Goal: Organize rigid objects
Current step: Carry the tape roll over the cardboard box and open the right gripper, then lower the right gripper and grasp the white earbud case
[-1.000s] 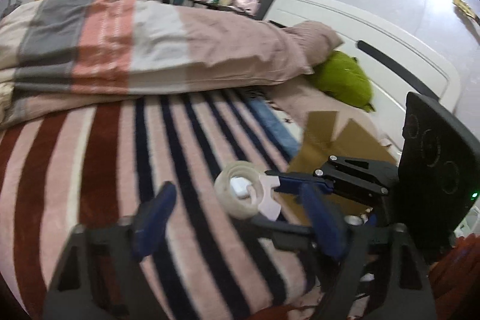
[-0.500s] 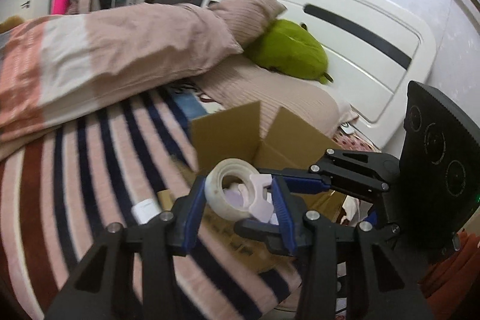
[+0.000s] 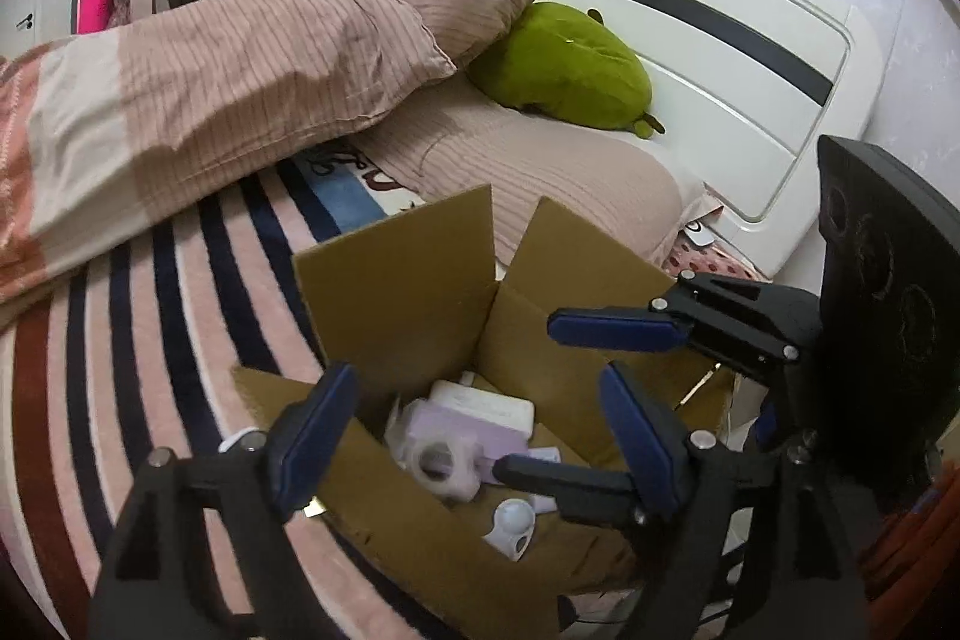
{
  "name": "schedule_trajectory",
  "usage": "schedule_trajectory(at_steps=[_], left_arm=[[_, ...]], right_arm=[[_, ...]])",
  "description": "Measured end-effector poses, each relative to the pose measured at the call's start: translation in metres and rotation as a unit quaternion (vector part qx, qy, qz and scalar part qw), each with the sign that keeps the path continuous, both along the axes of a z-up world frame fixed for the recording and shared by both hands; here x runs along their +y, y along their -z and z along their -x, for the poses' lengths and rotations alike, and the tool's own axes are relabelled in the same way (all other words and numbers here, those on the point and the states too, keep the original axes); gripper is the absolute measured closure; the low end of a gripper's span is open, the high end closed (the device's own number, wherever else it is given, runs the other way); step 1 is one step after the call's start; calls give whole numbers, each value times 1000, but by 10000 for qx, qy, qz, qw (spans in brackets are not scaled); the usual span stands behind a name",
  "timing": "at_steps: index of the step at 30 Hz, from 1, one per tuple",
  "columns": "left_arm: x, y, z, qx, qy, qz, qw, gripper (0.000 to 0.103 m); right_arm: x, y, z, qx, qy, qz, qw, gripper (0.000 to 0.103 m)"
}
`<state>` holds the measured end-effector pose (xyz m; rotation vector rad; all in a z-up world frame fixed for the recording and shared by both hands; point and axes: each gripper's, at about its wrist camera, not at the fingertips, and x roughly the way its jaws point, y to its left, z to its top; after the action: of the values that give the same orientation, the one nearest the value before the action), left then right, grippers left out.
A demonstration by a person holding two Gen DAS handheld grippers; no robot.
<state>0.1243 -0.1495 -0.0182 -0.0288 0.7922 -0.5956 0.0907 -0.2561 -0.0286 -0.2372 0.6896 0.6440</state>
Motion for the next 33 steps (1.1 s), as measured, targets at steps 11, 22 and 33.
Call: schedule_trajectory(at_steps=[11, 22, 33], left_arm=[[56, -21, 39, -404, -337, 166, 9985, 16], [194, -8, 85, -685, -1699, 81, 9830, 12], [256, 55, 88, -278, -2134, 189, 9764, 12]], right_arm=[[34, -13, 19, -73, -109, 240, 9996, 42], [149, -12, 39, 240, -1021, 31, 9945, 42], [203, 82, -18, 1216, -195, 544, 9909, 42]])
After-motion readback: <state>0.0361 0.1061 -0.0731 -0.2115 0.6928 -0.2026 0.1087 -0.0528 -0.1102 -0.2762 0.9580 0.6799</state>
